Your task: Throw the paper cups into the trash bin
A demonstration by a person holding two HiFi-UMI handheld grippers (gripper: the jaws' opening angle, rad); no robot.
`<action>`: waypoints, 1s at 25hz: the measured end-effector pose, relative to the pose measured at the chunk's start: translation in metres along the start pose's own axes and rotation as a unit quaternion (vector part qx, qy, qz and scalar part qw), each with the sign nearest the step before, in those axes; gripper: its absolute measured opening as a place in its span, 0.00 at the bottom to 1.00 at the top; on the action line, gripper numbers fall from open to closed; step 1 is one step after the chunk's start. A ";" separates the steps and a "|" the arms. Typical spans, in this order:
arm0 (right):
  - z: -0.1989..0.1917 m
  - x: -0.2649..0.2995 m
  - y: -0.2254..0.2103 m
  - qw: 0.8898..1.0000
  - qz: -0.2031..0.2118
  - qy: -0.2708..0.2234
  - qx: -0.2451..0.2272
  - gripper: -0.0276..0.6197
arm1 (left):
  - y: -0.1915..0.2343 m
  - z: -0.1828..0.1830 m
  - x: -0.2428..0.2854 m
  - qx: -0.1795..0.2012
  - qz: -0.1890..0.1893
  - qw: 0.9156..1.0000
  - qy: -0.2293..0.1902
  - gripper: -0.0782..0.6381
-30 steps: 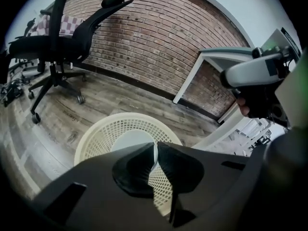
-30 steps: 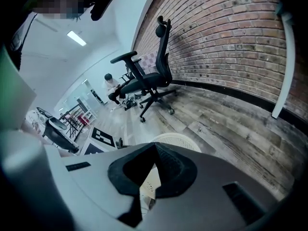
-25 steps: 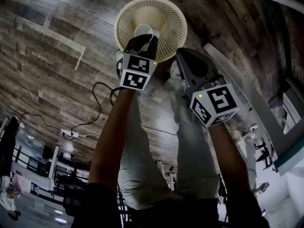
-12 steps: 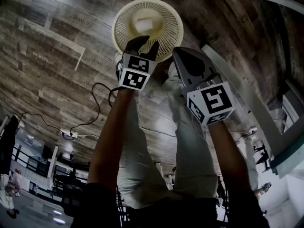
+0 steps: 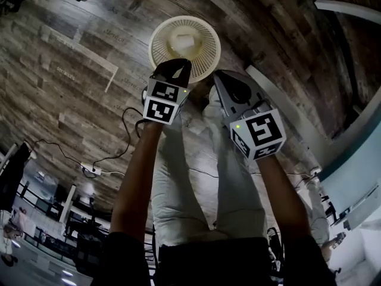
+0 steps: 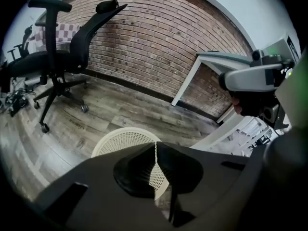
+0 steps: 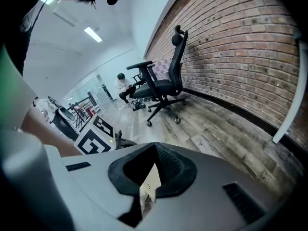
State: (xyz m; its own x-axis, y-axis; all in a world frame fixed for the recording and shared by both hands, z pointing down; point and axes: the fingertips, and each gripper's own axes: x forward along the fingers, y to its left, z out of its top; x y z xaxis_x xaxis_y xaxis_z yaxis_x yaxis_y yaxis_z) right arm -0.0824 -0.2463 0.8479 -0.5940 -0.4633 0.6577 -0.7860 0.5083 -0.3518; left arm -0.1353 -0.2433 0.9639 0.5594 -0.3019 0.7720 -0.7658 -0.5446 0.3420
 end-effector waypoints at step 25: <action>0.204 -0.184 0.112 0.989 0.033 -0.111 -0.092 0.05 | -0.125 0.226 -0.282 0.026 0.036 0.975 -0.217 0.12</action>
State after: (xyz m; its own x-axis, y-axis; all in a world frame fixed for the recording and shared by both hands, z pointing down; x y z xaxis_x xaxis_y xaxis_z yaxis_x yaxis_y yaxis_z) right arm -0.0962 -0.2527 0.5516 -0.6817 -0.5622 0.4683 -0.7122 0.6565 -0.2485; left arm -0.1259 -0.2674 0.5822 0.5949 -0.6376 0.4894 -0.7974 -0.5450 0.2591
